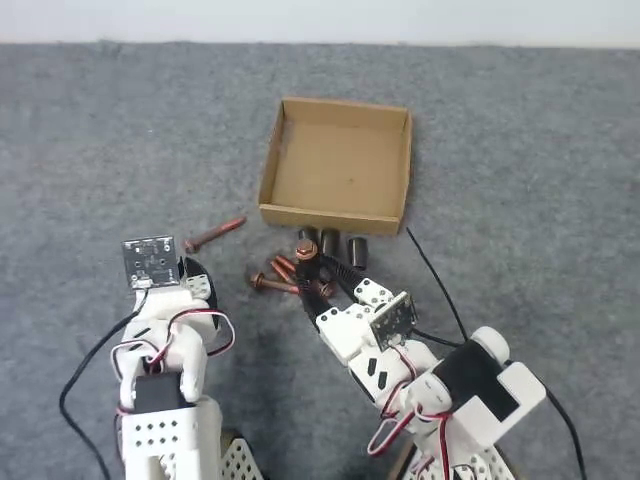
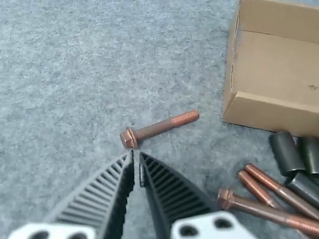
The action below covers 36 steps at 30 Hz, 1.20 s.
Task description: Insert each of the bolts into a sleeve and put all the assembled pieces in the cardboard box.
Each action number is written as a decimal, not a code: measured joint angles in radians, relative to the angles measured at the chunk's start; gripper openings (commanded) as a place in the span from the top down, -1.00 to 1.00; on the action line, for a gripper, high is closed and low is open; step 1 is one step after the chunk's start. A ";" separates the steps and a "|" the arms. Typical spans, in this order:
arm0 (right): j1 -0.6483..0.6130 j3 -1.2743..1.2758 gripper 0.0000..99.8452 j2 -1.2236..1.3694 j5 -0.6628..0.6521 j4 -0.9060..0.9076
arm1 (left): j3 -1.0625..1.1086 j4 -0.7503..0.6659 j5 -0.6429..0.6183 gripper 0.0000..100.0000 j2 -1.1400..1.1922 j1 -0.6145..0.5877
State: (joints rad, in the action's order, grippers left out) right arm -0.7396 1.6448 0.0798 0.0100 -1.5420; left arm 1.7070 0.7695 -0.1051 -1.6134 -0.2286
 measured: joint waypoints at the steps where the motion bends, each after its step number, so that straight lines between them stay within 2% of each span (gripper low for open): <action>1: 0.005 -0.011 0.99 0.000 -0.021 0.000 | 0.000 0.000 0.000 0.98 0.000 0.000; 8: 0.089 -0.127 0.99 0.002 -0.239 0.000 | 0.000 0.000 0.000 0.98 0.000 0.000; 15: 0.181 -0.264 0.99 0.002 -0.287 0.031 | 0.000 0.000 0.000 0.98 0.000 0.000; 28: 0.304 -0.640 0.99 0.002 -0.287 0.609 | 0.000 0.000 0.000 0.98 0.000 0.000; 36: 0.342 -0.769 0.99 0.003 -0.287 0.961 | 0.000 0.000 0.021 0.98 0.000 0.000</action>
State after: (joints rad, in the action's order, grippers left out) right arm -0.3974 0.8761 0.0829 -0.2770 -0.5815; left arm 1.7070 0.7695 -0.0836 -1.6134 -0.2286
